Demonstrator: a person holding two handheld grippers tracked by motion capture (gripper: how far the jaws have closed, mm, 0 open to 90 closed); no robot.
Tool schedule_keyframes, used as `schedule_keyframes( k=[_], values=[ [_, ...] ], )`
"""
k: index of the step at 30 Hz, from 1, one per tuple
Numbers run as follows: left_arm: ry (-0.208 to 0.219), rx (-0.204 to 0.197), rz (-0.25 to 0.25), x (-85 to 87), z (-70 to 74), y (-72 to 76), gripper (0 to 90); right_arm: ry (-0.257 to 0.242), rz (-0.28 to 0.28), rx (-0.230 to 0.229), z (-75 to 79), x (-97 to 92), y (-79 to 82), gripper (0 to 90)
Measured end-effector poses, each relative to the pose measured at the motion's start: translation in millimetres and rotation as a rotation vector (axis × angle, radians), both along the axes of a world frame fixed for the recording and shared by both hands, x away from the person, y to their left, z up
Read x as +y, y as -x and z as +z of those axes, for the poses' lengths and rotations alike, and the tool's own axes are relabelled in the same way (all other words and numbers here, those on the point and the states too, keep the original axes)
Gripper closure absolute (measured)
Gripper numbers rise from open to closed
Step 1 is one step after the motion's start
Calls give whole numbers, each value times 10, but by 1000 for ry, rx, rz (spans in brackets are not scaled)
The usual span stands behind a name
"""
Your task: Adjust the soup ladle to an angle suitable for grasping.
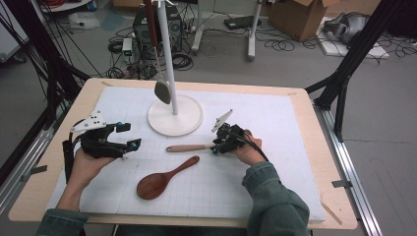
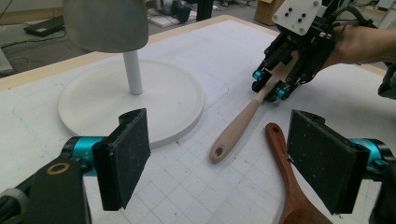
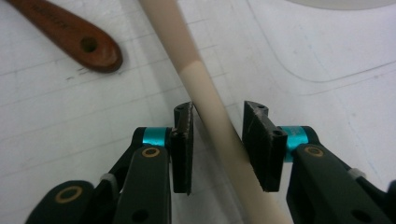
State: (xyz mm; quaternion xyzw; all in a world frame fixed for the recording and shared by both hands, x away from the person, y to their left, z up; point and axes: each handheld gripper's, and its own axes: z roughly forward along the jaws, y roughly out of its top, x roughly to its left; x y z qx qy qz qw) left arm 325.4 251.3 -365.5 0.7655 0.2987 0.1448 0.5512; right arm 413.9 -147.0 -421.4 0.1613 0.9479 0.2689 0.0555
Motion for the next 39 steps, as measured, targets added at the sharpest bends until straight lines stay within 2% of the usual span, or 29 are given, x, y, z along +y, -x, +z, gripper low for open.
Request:
schedule_keyframes(
  k=[3, 8, 12, 20, 32, 39],
  values=[
    [-2, 2, -5, -9, -3, -3, 219, 14, 14, 6, 11, 0, -11, 665],
    [-8, 3, -11, -29, -7, -6, 219, -16, -2, 33, -11, -23, -44, 661],
    [-5, 3, -11, -21, -6, -5, 221, 14, 31, 32, 16, -3, -40, 683],
    [0, 1, -9, -11, -5, -4, 222, 40, 62, 26, 42, -24, -13, 707],
    [-4, 3, -14, -32, -10, -5, 225, 14, 73, 22, 116, -127, 40, 780],
    [-5, 4, -17, -40, -12, -3, 226, 8, 95, 22, 119, -136, 57, 784]
  ],
)
